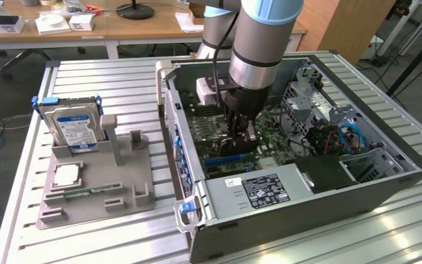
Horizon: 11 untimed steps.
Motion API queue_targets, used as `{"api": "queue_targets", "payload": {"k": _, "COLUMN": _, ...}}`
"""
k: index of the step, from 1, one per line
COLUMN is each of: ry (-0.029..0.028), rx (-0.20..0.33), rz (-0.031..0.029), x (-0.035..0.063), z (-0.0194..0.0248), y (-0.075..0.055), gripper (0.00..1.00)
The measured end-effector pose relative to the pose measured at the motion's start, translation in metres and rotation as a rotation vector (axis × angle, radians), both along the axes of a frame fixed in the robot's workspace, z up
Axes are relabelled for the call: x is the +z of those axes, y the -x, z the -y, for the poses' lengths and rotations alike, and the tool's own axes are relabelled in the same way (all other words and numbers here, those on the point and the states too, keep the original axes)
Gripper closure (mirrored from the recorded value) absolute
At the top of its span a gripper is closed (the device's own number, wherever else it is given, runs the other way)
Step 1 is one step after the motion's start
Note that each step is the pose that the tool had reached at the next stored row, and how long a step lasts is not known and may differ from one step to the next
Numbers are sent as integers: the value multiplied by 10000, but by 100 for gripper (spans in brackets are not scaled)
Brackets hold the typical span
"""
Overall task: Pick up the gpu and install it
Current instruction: 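Insert the gpu into the slot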
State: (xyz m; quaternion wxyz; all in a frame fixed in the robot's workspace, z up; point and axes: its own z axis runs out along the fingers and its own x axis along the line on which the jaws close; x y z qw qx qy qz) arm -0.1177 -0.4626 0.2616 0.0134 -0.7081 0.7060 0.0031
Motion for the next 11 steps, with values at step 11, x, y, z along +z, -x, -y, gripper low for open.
{"api": "queue_targets", "payload": {"k": 11, "ry": -1, "rx": 1, "rz": -14, "x": 0, "z": -3, "y": -2, "gripper": 74}}
